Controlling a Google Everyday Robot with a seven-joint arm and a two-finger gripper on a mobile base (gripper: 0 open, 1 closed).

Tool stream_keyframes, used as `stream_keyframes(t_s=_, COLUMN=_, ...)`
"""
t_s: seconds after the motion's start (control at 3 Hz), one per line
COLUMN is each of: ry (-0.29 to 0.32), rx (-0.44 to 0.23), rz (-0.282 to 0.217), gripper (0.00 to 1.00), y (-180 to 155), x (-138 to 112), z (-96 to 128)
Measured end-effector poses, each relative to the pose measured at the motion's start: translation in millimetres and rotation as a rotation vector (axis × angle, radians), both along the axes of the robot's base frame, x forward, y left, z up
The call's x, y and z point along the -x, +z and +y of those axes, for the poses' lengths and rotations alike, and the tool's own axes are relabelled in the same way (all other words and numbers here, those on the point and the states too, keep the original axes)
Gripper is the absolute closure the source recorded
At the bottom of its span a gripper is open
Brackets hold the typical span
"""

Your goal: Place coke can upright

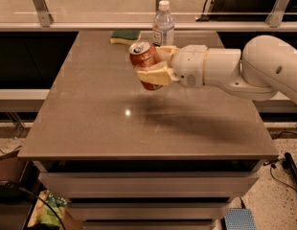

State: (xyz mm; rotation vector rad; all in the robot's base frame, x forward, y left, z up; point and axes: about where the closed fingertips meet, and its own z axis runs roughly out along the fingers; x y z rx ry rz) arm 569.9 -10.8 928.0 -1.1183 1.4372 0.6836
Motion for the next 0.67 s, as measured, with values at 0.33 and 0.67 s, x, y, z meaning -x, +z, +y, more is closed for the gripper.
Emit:
stream_keyframes(t_s=0.33, ry=0.024, rx=-0.046, rz=-0.018, gripper=1.0, y=-5.9, x=-9.8, z=2.8)
stream_keyframes(t_s=0.67, ry=0.024, rx=-0.086, rz=0.0, gripper=1.0, y=-17.8, x=-19.5, z=0.0)
